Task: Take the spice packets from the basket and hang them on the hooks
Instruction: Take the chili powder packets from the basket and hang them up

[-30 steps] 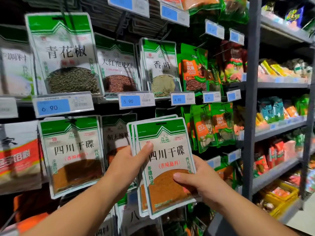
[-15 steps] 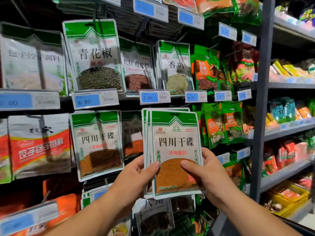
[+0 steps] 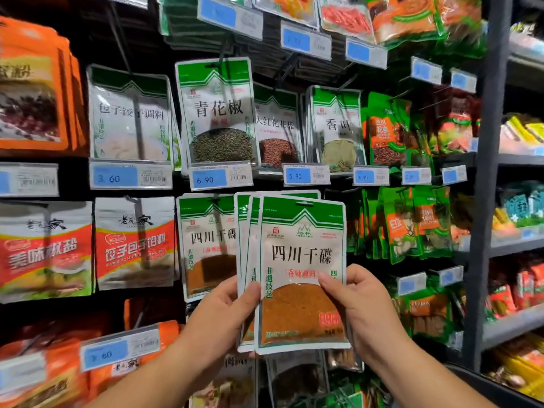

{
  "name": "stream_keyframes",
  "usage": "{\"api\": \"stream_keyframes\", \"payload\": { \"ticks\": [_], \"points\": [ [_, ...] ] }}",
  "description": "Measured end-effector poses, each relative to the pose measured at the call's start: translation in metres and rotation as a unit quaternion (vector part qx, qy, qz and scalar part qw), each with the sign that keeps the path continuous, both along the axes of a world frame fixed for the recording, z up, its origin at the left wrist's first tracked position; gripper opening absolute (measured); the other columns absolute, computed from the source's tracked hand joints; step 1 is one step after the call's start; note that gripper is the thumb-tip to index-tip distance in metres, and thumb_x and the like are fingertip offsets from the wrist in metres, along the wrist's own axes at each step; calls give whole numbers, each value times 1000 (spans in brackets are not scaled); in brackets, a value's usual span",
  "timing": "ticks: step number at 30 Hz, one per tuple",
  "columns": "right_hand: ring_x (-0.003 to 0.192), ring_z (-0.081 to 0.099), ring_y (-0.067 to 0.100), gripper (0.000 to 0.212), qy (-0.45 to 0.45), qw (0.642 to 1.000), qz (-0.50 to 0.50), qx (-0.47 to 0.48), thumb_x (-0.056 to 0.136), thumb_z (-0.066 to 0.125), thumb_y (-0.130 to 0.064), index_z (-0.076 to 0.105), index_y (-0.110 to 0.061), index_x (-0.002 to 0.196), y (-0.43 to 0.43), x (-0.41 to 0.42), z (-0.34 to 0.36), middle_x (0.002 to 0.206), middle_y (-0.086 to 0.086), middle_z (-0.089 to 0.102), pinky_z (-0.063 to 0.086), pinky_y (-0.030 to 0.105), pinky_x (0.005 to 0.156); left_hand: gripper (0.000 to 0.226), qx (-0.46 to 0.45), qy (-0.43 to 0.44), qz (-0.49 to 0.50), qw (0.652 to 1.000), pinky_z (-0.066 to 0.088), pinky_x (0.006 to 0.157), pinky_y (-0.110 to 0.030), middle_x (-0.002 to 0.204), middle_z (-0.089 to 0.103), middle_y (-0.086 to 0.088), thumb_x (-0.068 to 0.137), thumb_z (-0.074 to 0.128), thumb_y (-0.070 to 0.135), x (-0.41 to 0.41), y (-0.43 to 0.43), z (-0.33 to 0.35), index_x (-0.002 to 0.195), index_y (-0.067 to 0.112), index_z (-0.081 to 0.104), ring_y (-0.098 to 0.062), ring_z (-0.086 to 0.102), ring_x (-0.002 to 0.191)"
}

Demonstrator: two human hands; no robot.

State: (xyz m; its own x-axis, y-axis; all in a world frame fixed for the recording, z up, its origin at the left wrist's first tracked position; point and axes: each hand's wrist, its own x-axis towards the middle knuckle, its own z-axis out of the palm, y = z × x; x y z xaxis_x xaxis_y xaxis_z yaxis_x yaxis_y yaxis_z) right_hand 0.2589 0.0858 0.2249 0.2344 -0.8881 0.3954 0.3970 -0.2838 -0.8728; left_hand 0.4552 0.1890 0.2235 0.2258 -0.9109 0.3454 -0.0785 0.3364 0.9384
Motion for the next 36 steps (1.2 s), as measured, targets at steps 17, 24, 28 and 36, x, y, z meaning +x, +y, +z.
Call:
{"api": "stream_keyframes", "payload": {
  "ticks": [17, 24, 28, 36],
  "points": [
    [81, 75, 41, 11, 76, 994, 66, -35, 94, 73, -15, 66, -7, 92, 32, 90, 9, 89, 22, 76, 63, 53, 71, 21, -75, 14, 270, 960, 61, 69, -29, 99, 81, 0, 103, 53, 28, 80, 109, 19, 110, 21, 72, -20, 78, 88],
    [80, 76, 38, 8, 83, 995, 43, -28, 94, 72, -11, 68, -5, 96, 23, 96, 16, 87, 19, 78, 63, 49, 70, 22, -124, 19, 322, 938, 60, 68, -20, 101, 80, 4, 105, 51, 27, 106, 132, 43, 110, 20, 71, -14, 77, 93],
    [87, 75, 32, 15, 136, 987, -7, -87, 90, 78, -20, 68, -9, 94, 11, 94, 26, 91, 11, 78, 58, 36, 74, 25, -134, 44, 317, 938, 54, 95, -45, 106, 79, -7, 104, 52, 32, 112, 139, 50, 112, 17, 71, -27, 76, 100],
    [108, 69, 27, 55, 139, 988, -3, -72, 83, 83, -40, 65, -5, 121, -3, 107, 30, 119, 10, 73, 54, 50, 101, 36, -133, 32, 271, 953, 61, 87, -48, 103, 79, -13, 94, 57, 37, 99, 128, 49, 113, 8, 68, -31, 77, 94]
  ]
}}
